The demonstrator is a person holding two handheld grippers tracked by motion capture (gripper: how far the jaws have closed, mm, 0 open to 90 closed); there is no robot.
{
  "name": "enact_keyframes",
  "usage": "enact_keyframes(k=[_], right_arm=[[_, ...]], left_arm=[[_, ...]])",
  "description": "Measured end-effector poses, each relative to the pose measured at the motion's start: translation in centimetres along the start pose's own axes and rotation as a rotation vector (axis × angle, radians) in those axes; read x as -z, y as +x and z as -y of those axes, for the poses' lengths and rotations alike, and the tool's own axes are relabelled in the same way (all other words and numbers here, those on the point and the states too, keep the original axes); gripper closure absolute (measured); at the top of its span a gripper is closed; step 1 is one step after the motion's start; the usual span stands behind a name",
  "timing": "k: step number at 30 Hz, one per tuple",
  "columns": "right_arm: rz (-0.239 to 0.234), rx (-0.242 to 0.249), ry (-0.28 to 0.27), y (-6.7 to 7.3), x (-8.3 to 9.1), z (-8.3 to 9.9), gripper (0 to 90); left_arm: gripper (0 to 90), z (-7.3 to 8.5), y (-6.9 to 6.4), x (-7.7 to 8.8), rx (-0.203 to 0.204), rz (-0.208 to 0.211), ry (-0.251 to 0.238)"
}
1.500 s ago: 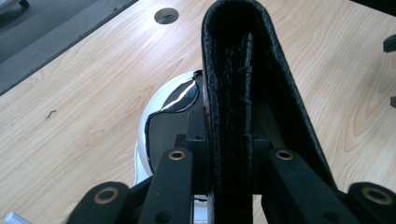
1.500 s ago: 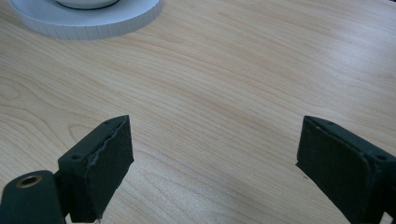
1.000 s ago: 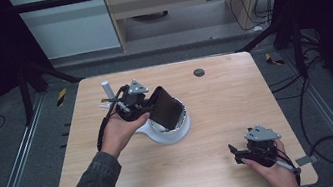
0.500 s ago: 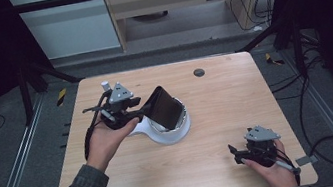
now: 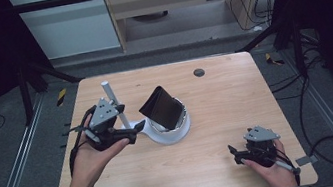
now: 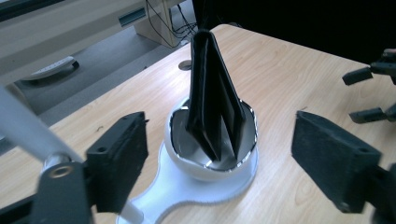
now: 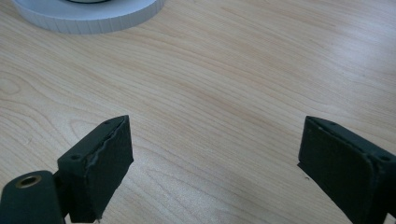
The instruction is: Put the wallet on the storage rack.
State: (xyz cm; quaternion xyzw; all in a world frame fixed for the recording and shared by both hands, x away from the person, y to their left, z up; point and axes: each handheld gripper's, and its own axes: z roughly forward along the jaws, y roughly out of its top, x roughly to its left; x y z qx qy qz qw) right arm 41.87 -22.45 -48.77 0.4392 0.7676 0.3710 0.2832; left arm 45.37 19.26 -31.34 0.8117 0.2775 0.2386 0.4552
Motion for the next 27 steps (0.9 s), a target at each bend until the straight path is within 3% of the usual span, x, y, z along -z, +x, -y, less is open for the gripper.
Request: enact_keyframes(k=[5,8,14,20,24,27], right_arm=[[0.001,-0.001,0.008,0.0,-0.1,0.0,9.4],[-0.001,-0.002,0.009,0.0,-0.1,0.1,8.8],[-0.004,-0.003,0.016,0.1,-0.2,0.1,7.0],[-0.006,-0.012,0.024,0.1,-0.3,0.2,6.1],[-0.010,-0.005,0.029,0.1,-0.5,0.2,5.6],[-0.020,-0.011,0.043,0.2,-0.6,0.3,4.9]], left_arm=[[12.4,2.2,-0.6,0.8,0.010,0.020,-0.003],[11.1,3.9,-0.9,0.7,0.004,0.013,0.027],[9.4,7.4,-1.2,-0.4,0.048,0.012,0.060],[7.9,10.5,-0.8,-1.8,0.084,0.000,0.128],[7.1,12.2,-0.2,-2.6,0.083,-0.020,0.177],[6.8,13.5,0.3,-3.0,0.122,-0.017,0.191]])
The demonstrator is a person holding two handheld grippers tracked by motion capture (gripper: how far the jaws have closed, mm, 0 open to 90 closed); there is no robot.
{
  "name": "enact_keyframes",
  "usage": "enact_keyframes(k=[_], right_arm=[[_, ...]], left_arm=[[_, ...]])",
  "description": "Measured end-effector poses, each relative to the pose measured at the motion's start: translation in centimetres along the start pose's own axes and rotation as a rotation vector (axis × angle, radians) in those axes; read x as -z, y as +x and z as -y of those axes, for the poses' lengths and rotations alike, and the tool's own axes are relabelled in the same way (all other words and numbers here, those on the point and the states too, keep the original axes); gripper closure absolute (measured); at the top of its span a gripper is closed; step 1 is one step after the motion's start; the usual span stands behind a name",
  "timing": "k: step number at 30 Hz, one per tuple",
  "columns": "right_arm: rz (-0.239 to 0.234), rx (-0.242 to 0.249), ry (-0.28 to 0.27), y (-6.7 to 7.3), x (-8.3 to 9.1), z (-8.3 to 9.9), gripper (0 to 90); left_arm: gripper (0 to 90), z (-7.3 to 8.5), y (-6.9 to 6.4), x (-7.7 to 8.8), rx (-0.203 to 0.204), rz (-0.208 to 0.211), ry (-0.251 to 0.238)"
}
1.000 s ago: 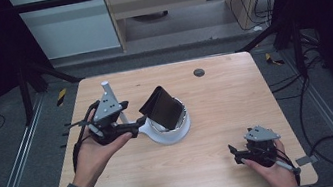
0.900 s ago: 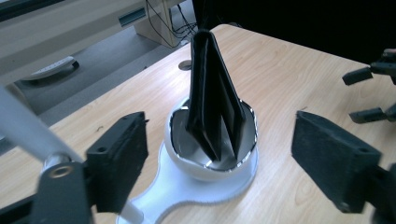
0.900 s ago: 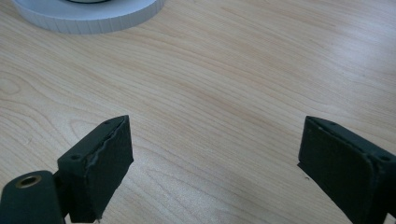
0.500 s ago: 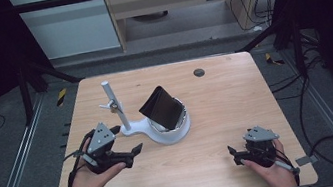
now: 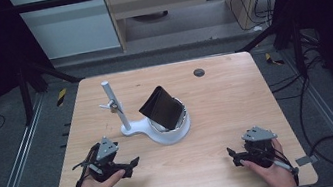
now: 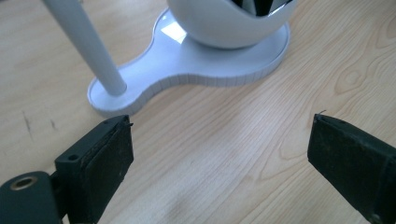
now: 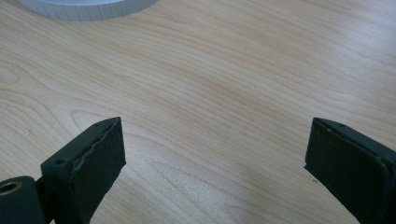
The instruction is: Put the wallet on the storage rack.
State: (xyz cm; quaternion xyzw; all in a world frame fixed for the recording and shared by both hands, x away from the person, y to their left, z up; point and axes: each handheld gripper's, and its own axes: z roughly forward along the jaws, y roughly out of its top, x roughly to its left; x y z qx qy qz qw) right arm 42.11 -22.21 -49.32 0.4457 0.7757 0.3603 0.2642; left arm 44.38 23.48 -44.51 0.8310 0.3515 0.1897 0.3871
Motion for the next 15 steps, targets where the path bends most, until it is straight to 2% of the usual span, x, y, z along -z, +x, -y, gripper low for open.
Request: enact_keyframes(k=[5,8,11,15], right_arm=[[-0.015,-0.005,0.016,0.0,-0.3,0.2,4.8],[-0.025,-0.013,0.035,0.1,-0.6,0.3,4.7],[-0.030,-0.012,0.043,0.2,-0.7,0.3,4.8],[-0.036,0.001,0.055,0.4,-0.8,0.3,4.8]], left_arm=[[6.8,2.3,1.3,-1.4,0.052,-0.044,0.040],[7.1,3.4,1.8,-2.1,0.078,-0.054,0.054],[7.1,3.8,2.0,-2.2,0.086,-0.065,0.052],[7.0,4.1,2.6,-2.1,0.091,-0.105,0.060]])
